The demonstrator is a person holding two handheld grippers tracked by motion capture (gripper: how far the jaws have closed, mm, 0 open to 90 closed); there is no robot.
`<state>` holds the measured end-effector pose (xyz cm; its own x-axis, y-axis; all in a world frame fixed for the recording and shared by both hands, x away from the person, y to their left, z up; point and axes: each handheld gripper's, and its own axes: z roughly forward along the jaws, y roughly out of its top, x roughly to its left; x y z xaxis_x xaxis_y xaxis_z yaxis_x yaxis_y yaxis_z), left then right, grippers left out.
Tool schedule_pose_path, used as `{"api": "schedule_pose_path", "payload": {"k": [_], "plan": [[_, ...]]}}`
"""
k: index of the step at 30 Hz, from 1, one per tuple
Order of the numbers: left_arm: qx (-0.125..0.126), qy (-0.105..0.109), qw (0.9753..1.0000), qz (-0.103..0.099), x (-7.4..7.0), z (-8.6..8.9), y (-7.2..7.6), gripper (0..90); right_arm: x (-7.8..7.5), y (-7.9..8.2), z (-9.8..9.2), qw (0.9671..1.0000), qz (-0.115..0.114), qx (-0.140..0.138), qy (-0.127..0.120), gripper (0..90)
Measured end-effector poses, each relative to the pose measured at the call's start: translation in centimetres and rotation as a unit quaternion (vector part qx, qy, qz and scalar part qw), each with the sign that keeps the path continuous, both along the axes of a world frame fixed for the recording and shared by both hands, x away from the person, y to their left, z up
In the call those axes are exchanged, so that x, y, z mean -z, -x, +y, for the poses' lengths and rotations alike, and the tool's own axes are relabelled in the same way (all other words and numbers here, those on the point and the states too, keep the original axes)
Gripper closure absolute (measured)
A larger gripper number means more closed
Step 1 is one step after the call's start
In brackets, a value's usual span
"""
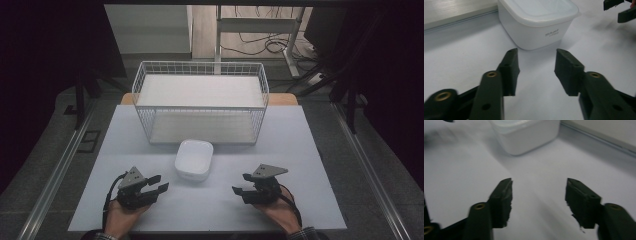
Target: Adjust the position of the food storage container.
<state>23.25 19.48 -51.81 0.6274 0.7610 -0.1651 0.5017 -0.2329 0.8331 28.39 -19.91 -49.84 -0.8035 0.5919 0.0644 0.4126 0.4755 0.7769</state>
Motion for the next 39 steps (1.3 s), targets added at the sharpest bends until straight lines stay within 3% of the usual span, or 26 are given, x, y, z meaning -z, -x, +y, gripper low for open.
{"api": "schedule_pose_path", "payload": {"k": [5, 7, 11, 14, 20, 27, 31, 35, 39], "plan": [[0.006, -0.014, 0.9998, 0.008, 0.0, -0.9, 0.0, 73.5, -1.0, -0.6, 1.0, 0.9993, -0.018, -0.034, -0.002, 59.5], [0.009, -0.018, 0.9997, 0.01, 0.0, -1.2, 0.0, 78.0, -1.1, -1.1, 1.4, 0.9991, -0.016, -0.038, -0.001, 68.1], [0.017, -0.014, 0.9997, 0.012, -0.1, -1.6, 0.0, 85.2, -1.1, -2.9, 2.8, 0.9987, -0.02, -0.039, 0.025, 82.1], [0.022, -0.011, 0.9996, 0.016, 0.1, -1.8, -0.1, 88.2, -1.1, -4.6, 3.7, 0.999, -0.023, -0.031, 0.021, 88.5], [0.026, -0.01, 0.9995, 0.016, 0.2, -1.7, -0.2, 89.8, -0.4, -8.1, 5.6, 0.9992, -0.039, -0.008, 0.006, 88.9], [0.026, 0.014, 0.9993, 0.024, 0.6, -2.4, -1.4, 89.8, 0.6, -11.5, 7.4, 0.9982, -0.057, 0.016, 0.005, 88.7], [0.033, 0.001, 0.9993, 0.021, 0.8, -3.6, -2.4, 89.8, 1.4, -13.2, 8.1, 0.9984, -0.048, 0.028, 0.008, 88.1], [0.018, -0.01, 0.9992, 0.033, 1.2, -3.9, -3.1, 89.7, 2.0, -14.4, 8.8, 0.9994, -0.029, 0.002, -0.018, 88.1], [-0.002, 0.0, 0.9989, 0.047, 1.3, -3.1, -3.6, 89.3, 1.9, -14.4, 9.5, 0.999, -0.035, -0.026, -0.006, 88.5]]}}
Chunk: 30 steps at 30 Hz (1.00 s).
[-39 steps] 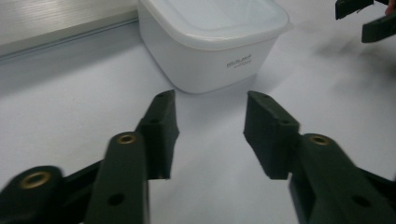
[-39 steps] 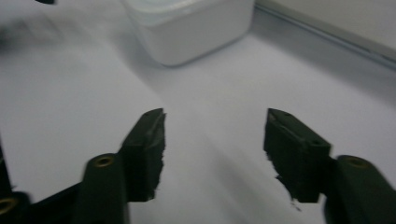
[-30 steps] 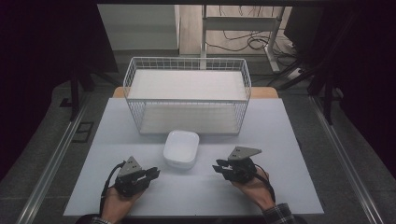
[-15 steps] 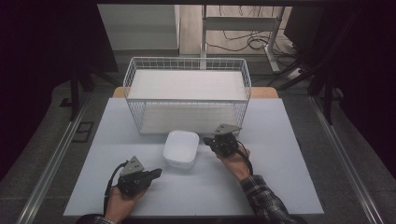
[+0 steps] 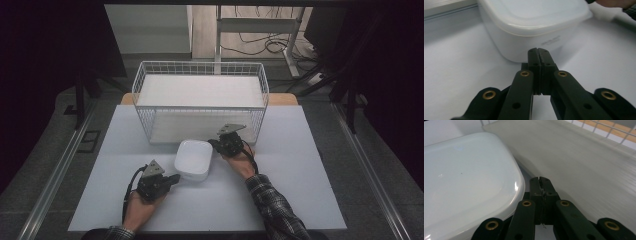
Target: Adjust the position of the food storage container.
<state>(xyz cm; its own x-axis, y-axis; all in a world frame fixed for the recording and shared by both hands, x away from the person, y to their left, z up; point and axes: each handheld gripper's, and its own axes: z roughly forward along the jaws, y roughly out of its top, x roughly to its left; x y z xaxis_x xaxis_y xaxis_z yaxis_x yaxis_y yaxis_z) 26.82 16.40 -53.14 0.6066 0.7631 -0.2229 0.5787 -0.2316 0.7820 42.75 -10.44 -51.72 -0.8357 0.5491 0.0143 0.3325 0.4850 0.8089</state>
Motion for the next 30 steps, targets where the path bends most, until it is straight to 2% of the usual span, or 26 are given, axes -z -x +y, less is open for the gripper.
{"api": "schedule_pose_path", "payload": {"k": [2, 5, 9, 14, 17, 20, 24, 28, 30], "plan": [[-0.004, 0.005, 1.0, 0.005, 0.0, 0.4, -0.1, 89.3, -0.1, 0.2, 0.0, 0.9999, 0.012, -0.009, -0.003, 88.5], [-0.012, 0.003, 0.9999, 0.007, 0.0, 0.8, -0.2, 89.2, -0.1, 0.8, 0.0, 0.9998, 0.012, -0.017, 0.004, 88.5], [-0.022, -0.002, 0.9997, 0.007, 0.0, 1.2, -0.4, 89.0, -0.3, 1.7, -0.3, 0.9994, 0.017, -0.03, 0.0, 88.7], [-0.038, 0.002, 0.9992, 0.011, 0.0, 2.0, -0.9, 87.9, -0.3, 2.5, -0.8, 0.9981, 0.035, -0.051, -0.004, 88.2], [-0.049, -0.003, 0.9987, 0.013, 0.2, 2.3, -1.5, 87.8, -0.4, 2.3, -0.2, 0.9986, 0.024, -0.046, 0.007, 87.7], [-0.053, -0.003, 0.9984, 0.018, 0.3, 2.5, -2.1, 88.0, -0.2, 1.9, 0.4, 0.9987, 0.026, -0.044, 0.006, 88.4], [-0.049, 0.006, 0.9985, 0.025, 0.4, 2.4, -2.9, 89.3, -0.5, 2.4, 0.2, 0.9986, 0.03, -0.041, 0.009, 88.6], [-0.04, 0.004, 0.9989, 0.025, 0.3, 1.9, -3.0, 89.8, -0.9, 3.5, -0.9, 0.9983, 0.053, -0.025, -0.008, 88.8], [-0.034, 0.005, 0.9991, 0.025, 0.2, 1.6, -2.9, 89.8, -1.0, 4.1, -1.4, 0.998, 0.061, -0.016, -0.007, 88.7]]}}
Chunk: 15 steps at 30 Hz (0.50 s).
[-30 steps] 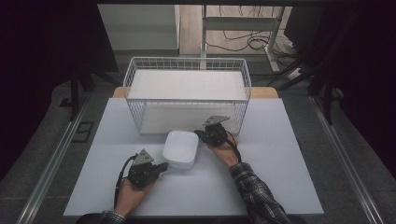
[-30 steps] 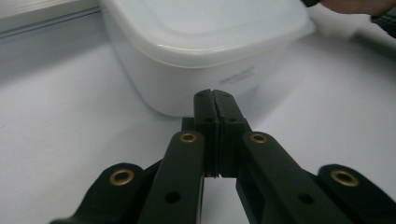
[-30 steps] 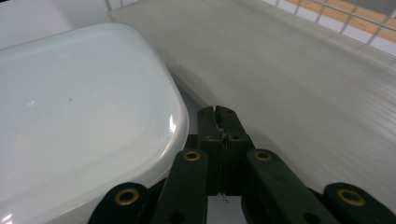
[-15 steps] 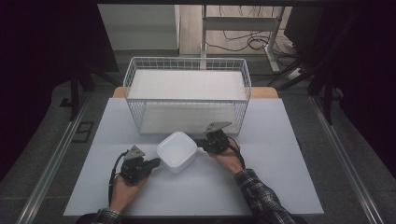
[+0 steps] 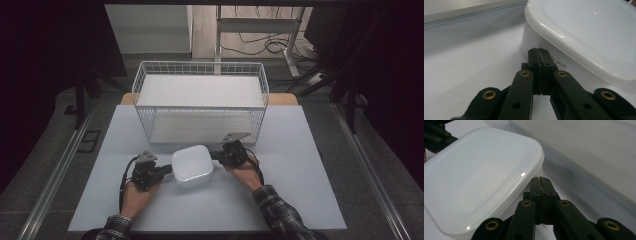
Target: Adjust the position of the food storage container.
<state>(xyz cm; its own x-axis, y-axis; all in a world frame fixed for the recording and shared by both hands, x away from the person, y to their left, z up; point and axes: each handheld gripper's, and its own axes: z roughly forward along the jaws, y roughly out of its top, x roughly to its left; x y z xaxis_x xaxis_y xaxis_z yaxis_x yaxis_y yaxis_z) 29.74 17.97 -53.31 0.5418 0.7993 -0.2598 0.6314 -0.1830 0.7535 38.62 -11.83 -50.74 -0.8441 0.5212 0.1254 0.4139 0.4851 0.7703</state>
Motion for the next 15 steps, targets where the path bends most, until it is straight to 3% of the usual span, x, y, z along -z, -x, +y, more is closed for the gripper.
{"api": "schedule_pose_path", "payload": {"k": [9, 15], "plan": [[0.037, 0.001, 0.9993, -0.002, -0.3, -2.2, 0.3, 89.8, -0.4, 3.4, -2.6, 0.999, -0.008, 0.026, 0.036, 88.5], [0.053, -0.004, 0.9986, -0.007, -0.4, -3.7, 0.1, 89.8, -0.7, 5.0, -4.2, 0.9979, -0.01, 0.045, 0.045, 88.5]]}}
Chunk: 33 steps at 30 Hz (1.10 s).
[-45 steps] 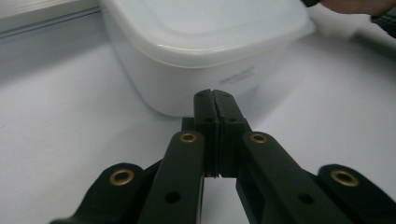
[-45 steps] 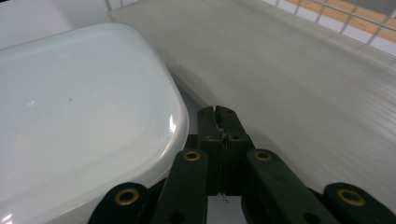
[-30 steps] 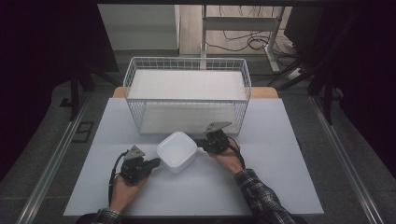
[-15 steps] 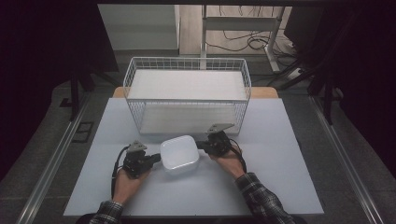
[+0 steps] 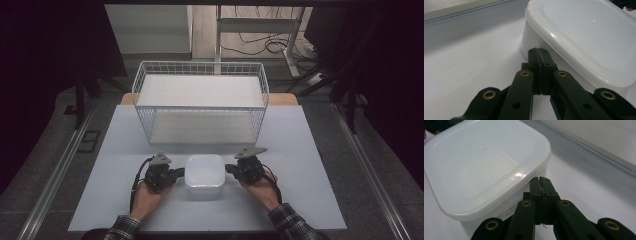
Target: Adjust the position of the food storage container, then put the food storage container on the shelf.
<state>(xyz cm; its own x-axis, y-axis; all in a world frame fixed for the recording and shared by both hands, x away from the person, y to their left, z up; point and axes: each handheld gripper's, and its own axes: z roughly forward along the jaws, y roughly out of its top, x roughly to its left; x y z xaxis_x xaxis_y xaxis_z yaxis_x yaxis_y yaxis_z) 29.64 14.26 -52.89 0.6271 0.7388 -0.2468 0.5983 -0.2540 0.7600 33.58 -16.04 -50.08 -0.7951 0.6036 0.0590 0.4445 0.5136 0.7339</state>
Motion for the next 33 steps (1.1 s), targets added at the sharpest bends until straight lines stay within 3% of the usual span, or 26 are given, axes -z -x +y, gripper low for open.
{"api": "schedule_pose_path", "payload": {"k": [5, 8, 11, 15, 18, 21, 23, 29, 33], "plan": [[-0.001, -0.003, 0.9998, -0.019, -0.7, 0.2, 0.4, 83.5, -0.1, 0.5, -0.5, 0.9994, -0.031, 0.013, 0.011, 87.1], [0.005, 0.005, 0.9997, -0.024, -1.1, 1.1, 0.9, 76.6, -0.6, 0.8, -1.0, 0.9992, -0.037, 0.018, -0.001, 84.5], [0.009, -0.008, 0.9994, -0.031, -1.3, 1.8, 1.6, 67.2, -1.1, 1.5, -1.7, 0.9988, -0.042, 0.02, -0.013, 79.2], [0.016, -0.03, 0.9988, -0.035, -1.3, 2.5, 2.6, 51.7, -1.4, 2.5, -2.6, 0.9982, -0.052, 0.021, -0.024, 68.1], [0.017, -0.042, 0.9981, -0.04, -1.0, 2.9, 3.2, 36.1, -1.5, 3.1, -3.1, 0.9977, -0.06, 0.024, -0.021, 53.1], [0.017, -0.035, 0.9988, -0.028, -0.6, 3.2, 3.5, 23.5, -1.0, 3.4, -3.5, 0.998, -0.059, 0.022, -0.011, 33.9], [0.02, -0.034, 0.9987, -0.031, -0.6, 3.2, 3.5, 15.3, -0.7, 3.5, -3.7, 0.998, -0.06, 0.022, -0.005, 27.0], [0.021, -0.02, 0.9984, -0.049, -0.5, 3.1, 3.4, 7.5, -0.7, 3.3, -3.9, 0.9979, -0.052, 0.021, -0.031, 13.4], [0.032, -0.007, 0.9963, -0.08, -0.8, 3.2, 3.6, 7.1, -0.7, 3.1, -3.7, 0.9978, -0.048, 0.018, -0.043, 6.9]]}}
